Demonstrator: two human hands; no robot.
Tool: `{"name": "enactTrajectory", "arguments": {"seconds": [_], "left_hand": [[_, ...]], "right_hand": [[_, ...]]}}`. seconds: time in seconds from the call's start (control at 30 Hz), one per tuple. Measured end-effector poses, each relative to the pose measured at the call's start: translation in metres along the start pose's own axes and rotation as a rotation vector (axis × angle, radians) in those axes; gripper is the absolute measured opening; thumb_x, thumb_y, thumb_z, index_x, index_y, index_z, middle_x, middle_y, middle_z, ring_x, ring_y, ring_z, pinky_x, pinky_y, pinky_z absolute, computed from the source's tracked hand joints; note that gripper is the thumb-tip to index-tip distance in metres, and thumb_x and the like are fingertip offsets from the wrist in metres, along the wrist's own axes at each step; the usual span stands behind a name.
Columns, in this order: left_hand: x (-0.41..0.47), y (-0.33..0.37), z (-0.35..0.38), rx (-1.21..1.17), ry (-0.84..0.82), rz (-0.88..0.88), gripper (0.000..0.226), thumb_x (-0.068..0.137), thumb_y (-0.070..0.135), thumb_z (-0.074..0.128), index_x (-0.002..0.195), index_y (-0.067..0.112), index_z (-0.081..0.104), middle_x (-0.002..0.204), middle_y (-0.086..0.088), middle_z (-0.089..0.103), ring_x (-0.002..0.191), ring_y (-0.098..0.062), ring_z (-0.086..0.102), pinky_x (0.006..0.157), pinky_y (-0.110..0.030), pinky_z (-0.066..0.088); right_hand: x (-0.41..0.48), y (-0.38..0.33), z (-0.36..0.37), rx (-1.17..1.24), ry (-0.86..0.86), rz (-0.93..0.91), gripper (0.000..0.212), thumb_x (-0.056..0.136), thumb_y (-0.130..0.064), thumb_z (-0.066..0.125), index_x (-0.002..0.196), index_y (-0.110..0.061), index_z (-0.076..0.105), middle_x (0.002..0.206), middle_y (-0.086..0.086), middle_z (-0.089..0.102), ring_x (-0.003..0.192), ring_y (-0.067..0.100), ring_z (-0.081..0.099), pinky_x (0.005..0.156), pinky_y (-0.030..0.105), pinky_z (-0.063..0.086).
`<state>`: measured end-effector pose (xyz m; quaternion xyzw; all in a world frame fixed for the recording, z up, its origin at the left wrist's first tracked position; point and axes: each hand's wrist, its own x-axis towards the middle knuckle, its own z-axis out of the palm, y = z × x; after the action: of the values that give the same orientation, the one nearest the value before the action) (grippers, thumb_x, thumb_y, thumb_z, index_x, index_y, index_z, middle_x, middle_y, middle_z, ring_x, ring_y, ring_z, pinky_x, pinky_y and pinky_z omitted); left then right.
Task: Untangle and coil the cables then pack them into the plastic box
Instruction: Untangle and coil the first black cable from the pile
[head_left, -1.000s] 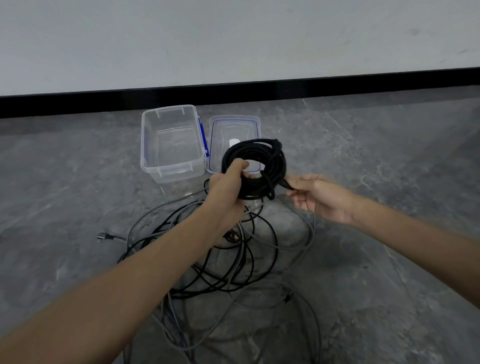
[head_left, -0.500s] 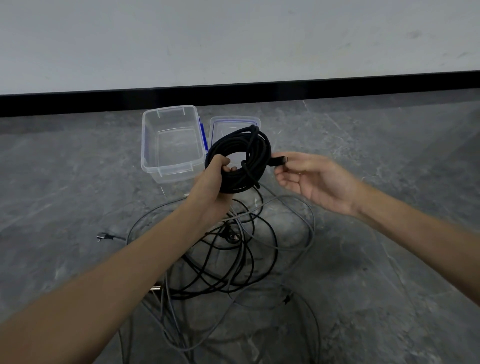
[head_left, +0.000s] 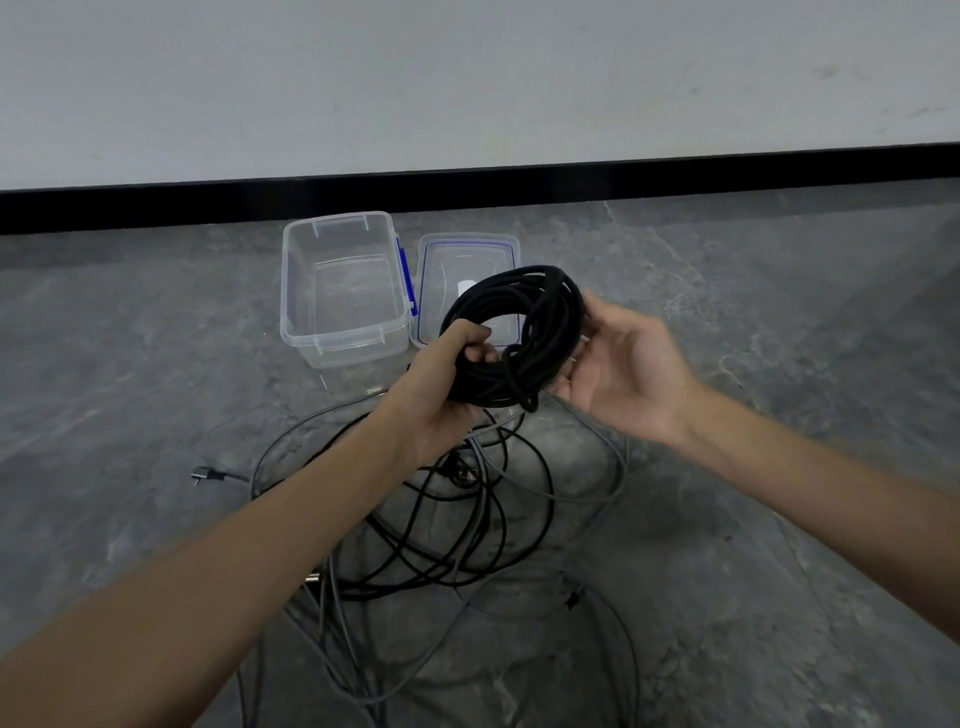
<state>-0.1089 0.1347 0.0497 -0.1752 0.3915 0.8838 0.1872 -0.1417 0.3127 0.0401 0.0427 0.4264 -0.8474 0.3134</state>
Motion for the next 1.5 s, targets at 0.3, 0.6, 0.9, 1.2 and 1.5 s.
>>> {"name": "enactTrajectory", "arguments": {"seconds": [0.3,0.6,0.9,1.2,1.5], "left_hand": [[0.001,0.002,-0.003,0.167,-0.064,0.032,0.013,0.095,0.010,0.049,0.084,0.017,0.046,0.049,0.008,0.041,0.050,-0.004,0.049,0.054,-0.021,0.049],[0.003,-0.001,-0.004,0.231,-0.125,0.024,0.023,0.095,0.011,0.049,0.075,0.017,0.042,0.049,0.007,0.039,0.051,-0.006,0.049,0.061,-0.022,0.049],[0.004,-0.008,-0.007,0.236,-0.084,0.037,0.025,0.094,0.012,0.053,0.072,0.016,0.043,0.049,0.006,0.040,0.050,-0.007,0.049,0.072,-0.029,0.045],[0.003,-0.008,-0.007,0.208,-0.120,0.061,0.028,0.076,0.029,0.071,0.098,0.017,0.060,0.059,0.009,0.049,0.051,-0.004,0.046,0.084,-0.036,0.046],[0.002,-0.012,-0.009,0.167,-0.007,0.139,0.025,0.071,0.042,0.071,0.087,0.023,0.066,0.058,0.009,0.039,0.047,-0.004,0.038,0.059,-0.021,0.041]], "right_hand": [[0.000,-0.004,-0.013,0.022,-0.051,0.069,0.024,0.087,-0.020,0.051,0.098,-0.007,0.068,0.085,0.002,0.047,0.059,0.006,0.041,0.063,0.018,0.044],[0.000,-0.001,-0.020,-0.004,-0.134,0.092,0.015,0.066,-0.015,0.073,0.080,-0.009,0.074,0.057,-0.005,0.054,0.045,0.003,0.036,0.078,0.021,0.037],[0.002,0.005,-0.032,-0.025,-0.129,0.070,0.034,0.052,-0.021,0.091,0.080,-0.012,0.075,0.055,-0.007,0.050,0.045,0.003,0.035,0.082,0.023,0.040],[0.001,-0.003,-0.022,-0.062,-0.165,0.003,0.044,0.052,-0.017,0.093,0.087,-0.010,0.069,0.058,-0.005,0.036,0.044,0.003,0.035,0.056,0.018,0.045],[-0.002,0.003,-0.014,-0.039,-0.161,-0.054,0.027,0.066,-0.011,0.080,0.092,-0.010,0.073,0.062,-0.003,0.054,0.044,0.004,0.038,0.048,0.019,0.045]]}}
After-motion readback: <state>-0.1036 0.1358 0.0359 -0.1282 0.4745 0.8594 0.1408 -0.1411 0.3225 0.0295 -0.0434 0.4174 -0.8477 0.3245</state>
